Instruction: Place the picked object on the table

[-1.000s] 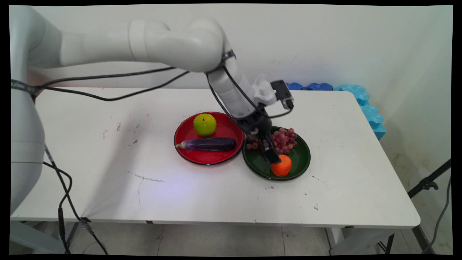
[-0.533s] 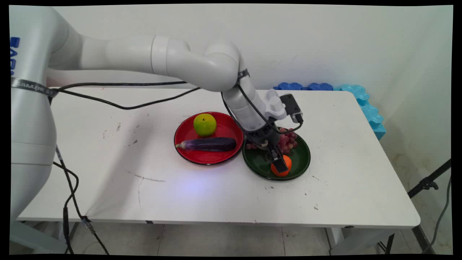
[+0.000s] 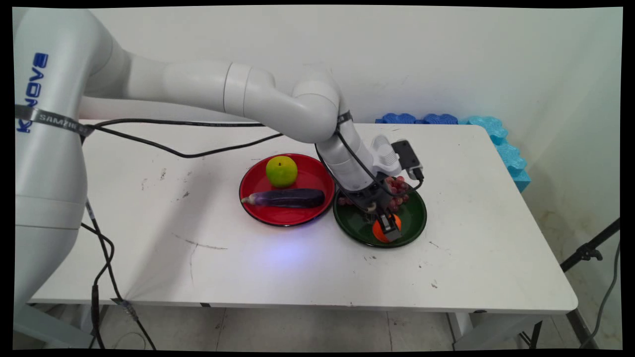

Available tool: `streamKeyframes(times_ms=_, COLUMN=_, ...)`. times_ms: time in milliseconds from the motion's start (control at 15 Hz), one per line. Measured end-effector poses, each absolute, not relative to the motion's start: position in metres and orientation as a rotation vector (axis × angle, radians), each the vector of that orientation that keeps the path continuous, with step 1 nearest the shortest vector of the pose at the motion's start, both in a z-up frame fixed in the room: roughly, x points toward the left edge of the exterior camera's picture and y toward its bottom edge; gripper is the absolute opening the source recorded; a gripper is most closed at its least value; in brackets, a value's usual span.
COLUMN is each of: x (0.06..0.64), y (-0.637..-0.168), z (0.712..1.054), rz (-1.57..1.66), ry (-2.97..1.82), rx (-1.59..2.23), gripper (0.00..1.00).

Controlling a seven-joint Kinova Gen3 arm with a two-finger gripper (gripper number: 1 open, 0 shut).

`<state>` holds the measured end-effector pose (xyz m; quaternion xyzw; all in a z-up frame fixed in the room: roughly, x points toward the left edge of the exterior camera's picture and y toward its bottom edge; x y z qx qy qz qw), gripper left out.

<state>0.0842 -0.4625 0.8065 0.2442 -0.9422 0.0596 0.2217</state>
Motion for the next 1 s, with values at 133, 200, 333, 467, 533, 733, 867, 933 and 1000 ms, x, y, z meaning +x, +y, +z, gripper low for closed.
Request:
streamKeyframes(times_ms=133, x=0.082, y=-0.462, z=0.805, rz=0.169, ry=-2.603, rx=0.667, gripper=0.0)
streamKeyframes(times_ms=200, x=0.082, y=-0.462, z=0.806, rz=0.173, ry=-2.604, rx=0.663, gripper=0.0)
streamKeyframes(times_ms=333, x=0.082, y=-0.461, z=0.812, rz=0.185, ry=-2.603, rx=0.648, gripper=0.0)
streamKeyframes(times_ms=467, x=0.084, y=-0.458, z=0.826, rz=0.199, ry=-2.603, rx=0.631, gripper=0.0)
streamKeyframes(times_ms=533, x=0.086, y=-0.456, z=0.838, rz=0.206, ry=-2.601, rx=0.623, gripper=0.0)
streamKeyframes(times_ms=733, x=0.096, y=-0.442, z=0.879, rz=0.211, ry=-2.592, rx=0.6, gripper=0.0)
streamKeyframes(times_ms=867, x=0.107, y=-0.43, z=0.908, rz=0.208, ry=-2.588, rx=0.583, gripper=0.0)
streamKeyframes(times_ms=933, x=0.115, y=-0.422, z=0.922, rz=0.206, ry=-2.589, rx=0.572, gripper=0.0)
streamKeyframes(times_ms=1000, x=0.122, y=-0.416, z=0.933, rz=0.203, ry=-2.592, rx=0.564, gripper=0.0)
